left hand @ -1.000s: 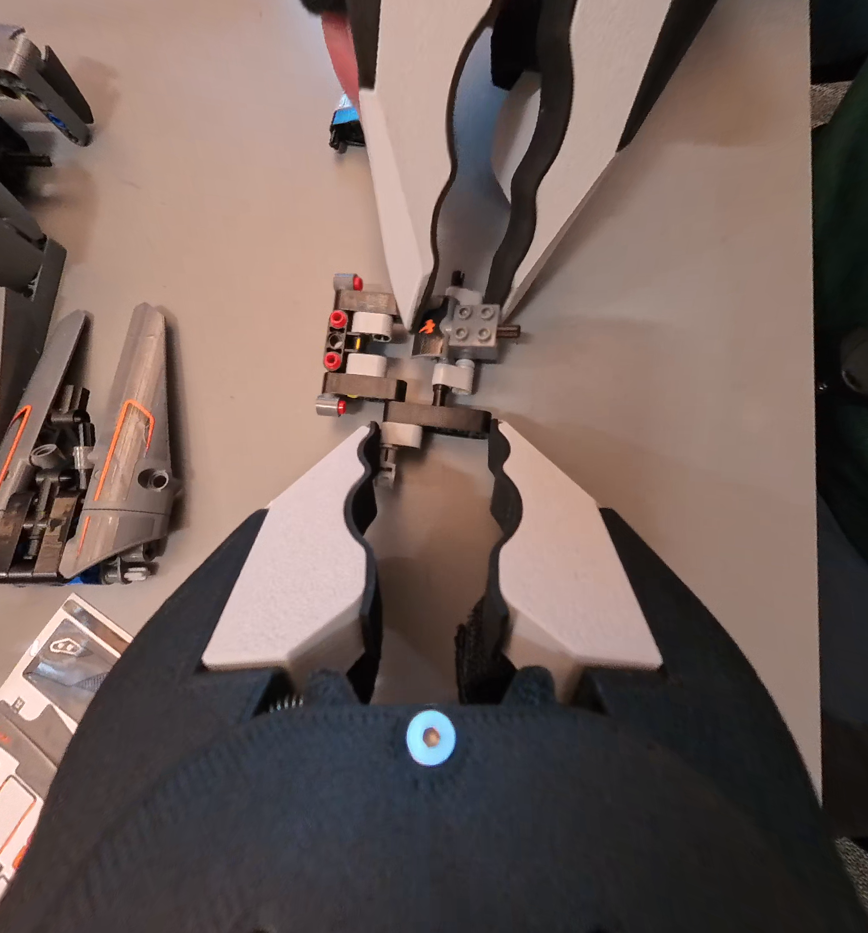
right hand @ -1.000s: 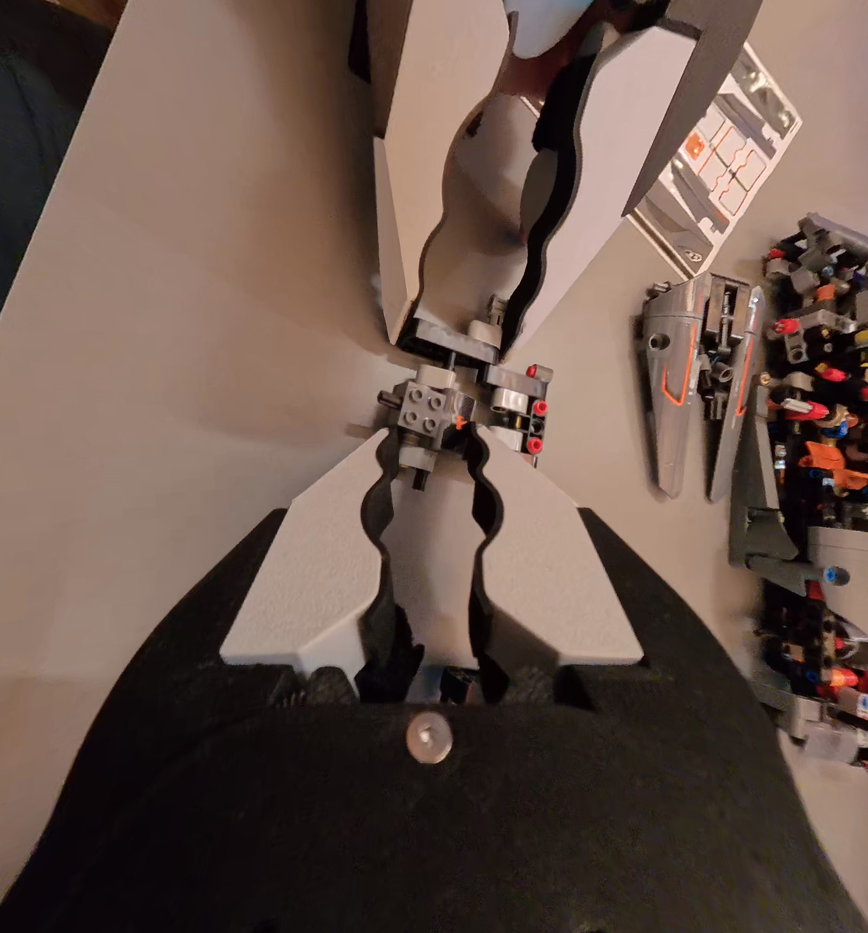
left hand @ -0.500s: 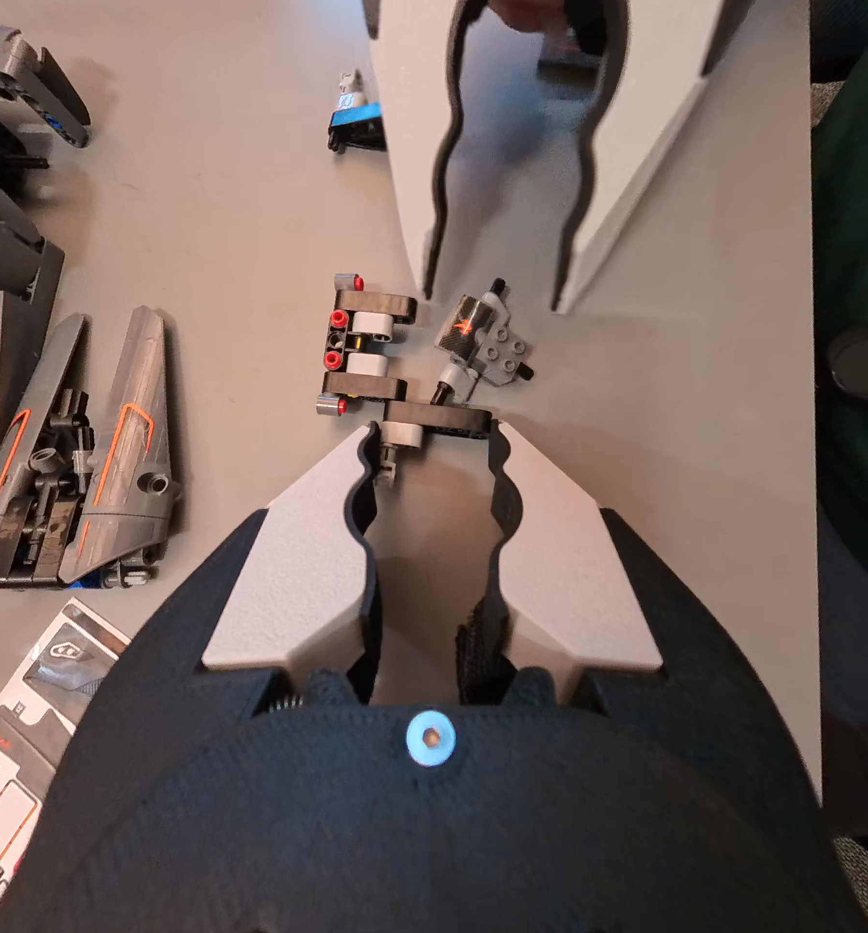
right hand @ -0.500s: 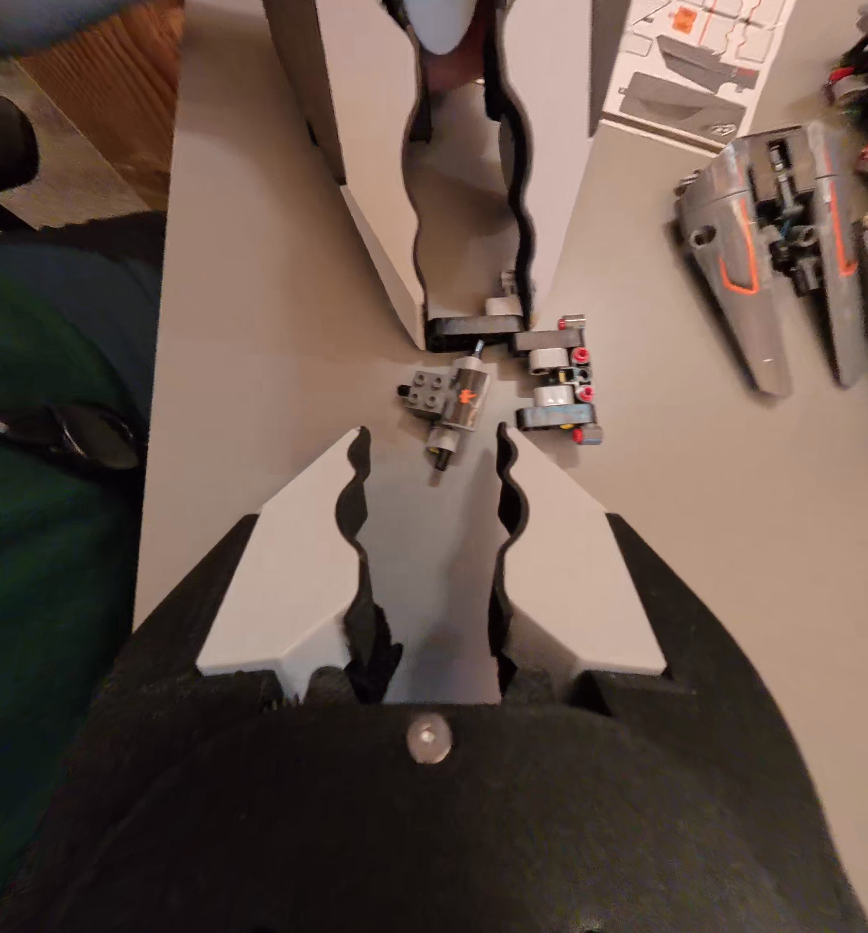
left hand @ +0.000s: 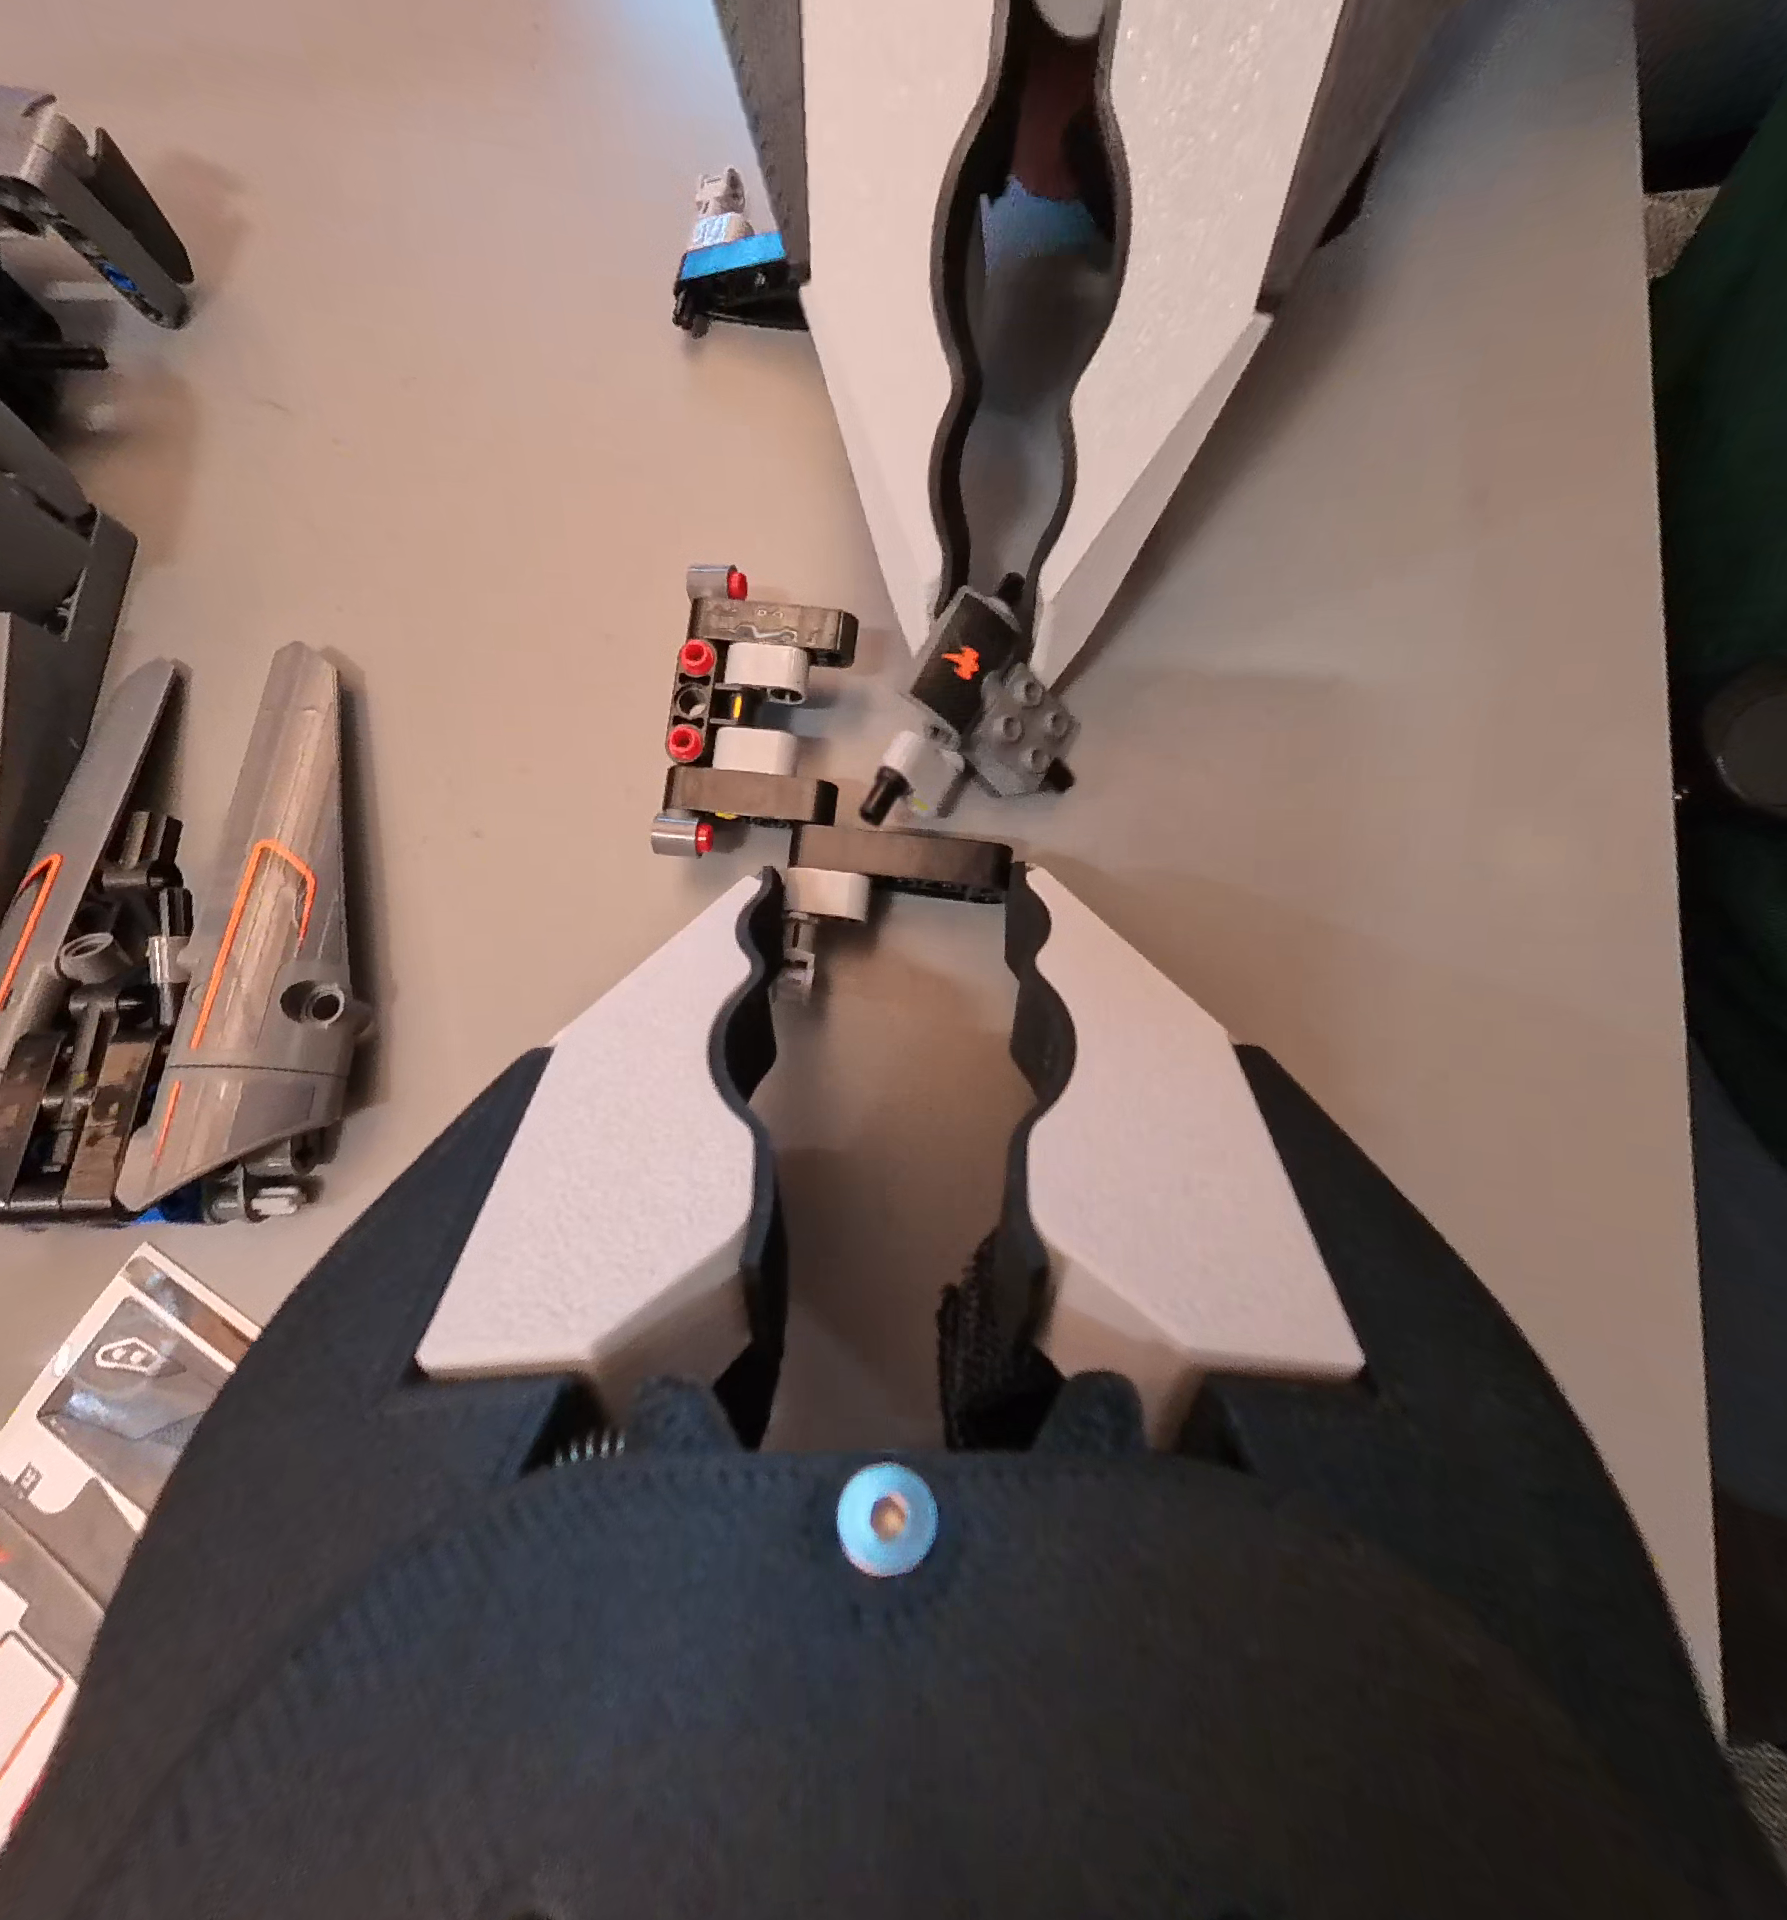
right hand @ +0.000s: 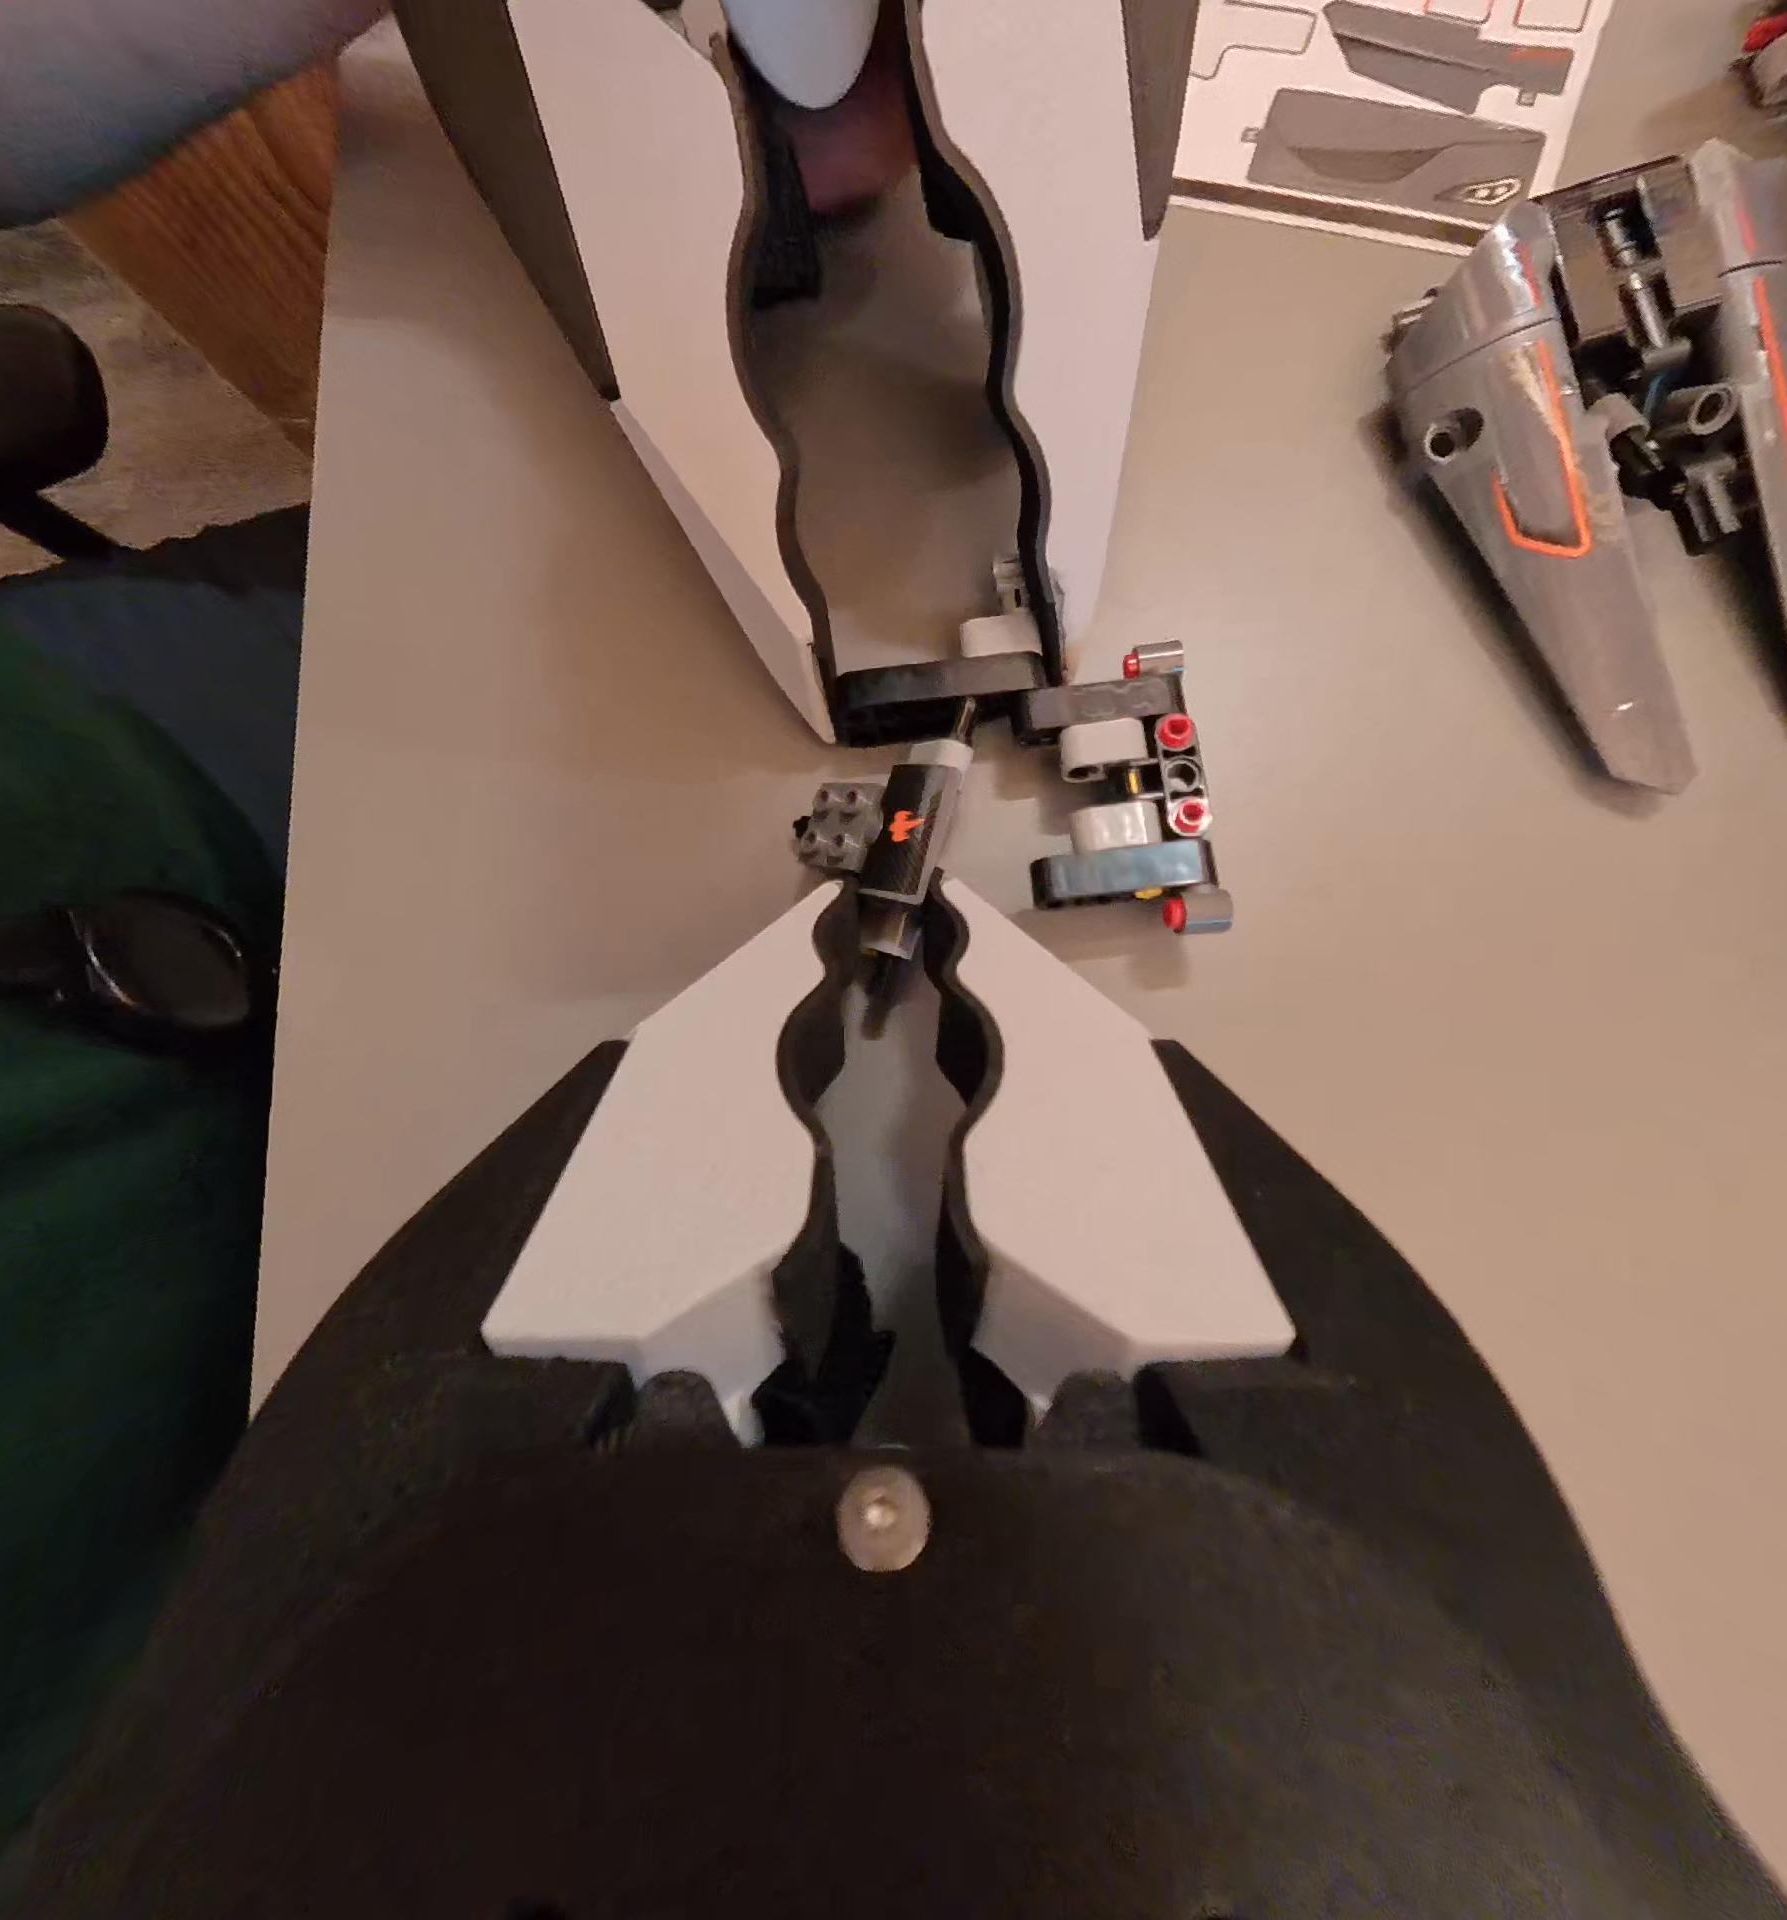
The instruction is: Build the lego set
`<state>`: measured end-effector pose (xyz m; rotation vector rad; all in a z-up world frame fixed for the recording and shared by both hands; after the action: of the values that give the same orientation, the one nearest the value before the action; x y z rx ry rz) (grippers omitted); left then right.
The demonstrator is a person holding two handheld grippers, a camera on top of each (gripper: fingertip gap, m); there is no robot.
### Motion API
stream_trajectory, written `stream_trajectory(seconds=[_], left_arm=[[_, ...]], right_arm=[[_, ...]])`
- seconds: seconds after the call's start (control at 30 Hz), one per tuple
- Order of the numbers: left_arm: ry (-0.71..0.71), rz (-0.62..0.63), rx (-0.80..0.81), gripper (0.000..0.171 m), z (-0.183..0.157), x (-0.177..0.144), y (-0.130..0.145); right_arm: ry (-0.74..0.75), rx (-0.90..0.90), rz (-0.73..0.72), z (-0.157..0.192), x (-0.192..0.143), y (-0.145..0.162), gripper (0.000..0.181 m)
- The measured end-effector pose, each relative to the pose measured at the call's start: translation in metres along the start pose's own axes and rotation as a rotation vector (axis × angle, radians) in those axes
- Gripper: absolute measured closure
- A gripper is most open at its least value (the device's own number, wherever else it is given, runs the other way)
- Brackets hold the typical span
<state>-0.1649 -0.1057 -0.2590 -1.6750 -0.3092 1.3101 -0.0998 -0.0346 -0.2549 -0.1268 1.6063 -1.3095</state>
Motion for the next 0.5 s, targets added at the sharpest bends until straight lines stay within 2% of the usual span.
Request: stream_trajectory(seconds=[0.17,0.37,0.5], left_arm=[[-0.029,-0.015,0.05,0.131,0.0005,0.0007,-0.0016],[-0.081,-0.049,0.122,0.131,0.002,0.0,-0.0051],[-0.073,-0.05,0.122,0.131,0.0028,-0.0005,-0.0052]], right_arm=[[-0.082,0.042,0.015,-0.0048,-0.0021,-0.0016,0.173],[-0.156,0.012,0.027,-0.0074,-0.0029,0.0014,0.173],[-0.169,0.022,0.013,-0.0083,-0.0012,0.0014,0.173]])
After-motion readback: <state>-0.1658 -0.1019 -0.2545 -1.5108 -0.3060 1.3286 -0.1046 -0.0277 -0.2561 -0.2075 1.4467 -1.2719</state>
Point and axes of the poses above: each gripper's, where its closed fingertips meet, x out along the fingers, y out of its underside, z = x × y across the jaws, the point moved 5 cm from there along -x, back along the fingers, and after that the axes turned 8 degrees about -z, right-handed, at the moved point
